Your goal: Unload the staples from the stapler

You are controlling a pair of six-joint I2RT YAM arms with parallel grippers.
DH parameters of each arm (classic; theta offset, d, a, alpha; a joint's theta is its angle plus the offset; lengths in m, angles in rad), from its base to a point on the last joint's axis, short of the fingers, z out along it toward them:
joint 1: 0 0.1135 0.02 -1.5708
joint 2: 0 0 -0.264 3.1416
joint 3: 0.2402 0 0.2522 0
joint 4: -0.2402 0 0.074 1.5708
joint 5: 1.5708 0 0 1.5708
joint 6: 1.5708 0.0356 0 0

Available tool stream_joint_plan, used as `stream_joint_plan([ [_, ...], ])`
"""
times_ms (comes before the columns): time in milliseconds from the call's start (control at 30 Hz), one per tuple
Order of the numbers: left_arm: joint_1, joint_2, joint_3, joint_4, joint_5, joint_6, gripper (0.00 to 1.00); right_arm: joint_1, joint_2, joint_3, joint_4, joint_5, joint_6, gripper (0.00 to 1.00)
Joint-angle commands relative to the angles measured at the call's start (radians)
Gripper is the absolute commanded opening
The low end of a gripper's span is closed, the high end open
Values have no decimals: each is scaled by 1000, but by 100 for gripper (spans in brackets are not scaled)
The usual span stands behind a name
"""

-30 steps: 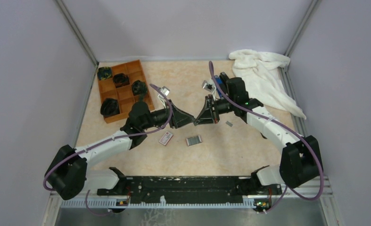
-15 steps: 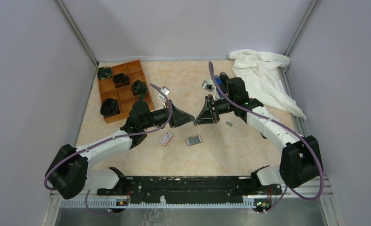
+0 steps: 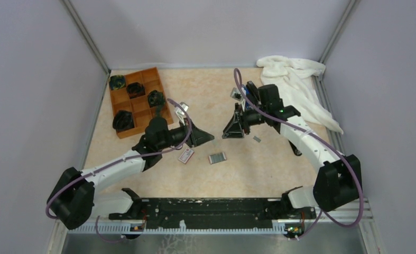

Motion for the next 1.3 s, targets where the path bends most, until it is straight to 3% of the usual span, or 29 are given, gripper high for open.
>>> stream_joint_plan([
  [0,1,-37,19,-235,-76,12,10,-57,-57,68,-63,130,-81,40],
  [200,-109,17,138,-573,-253,17,10,-72,-72,63,-18,379,-15,41],
  [433,-236,197,354,-882,-494,0,11,-125,-88,59,-9,415,24,42],
  [633,-264,365,544,-1094,-580,-17,11,-150,-102,39,18,460,30,42],
  [933,-285,443,564,-1013,-567,-43,12,-167,23,41,-21,382,8,37],
  [1067,-287,393,530,-971,-571,-32,12,-168,51,23,-50,329,-8,26],
  [1167,-288,294,450,-927,-591,-22,12,-166,61,-28,-80,328,-38,13],
  [1267,-286,223,382,-883,-590,-16,12,-123,49,-135,-1,381,54,0],
])
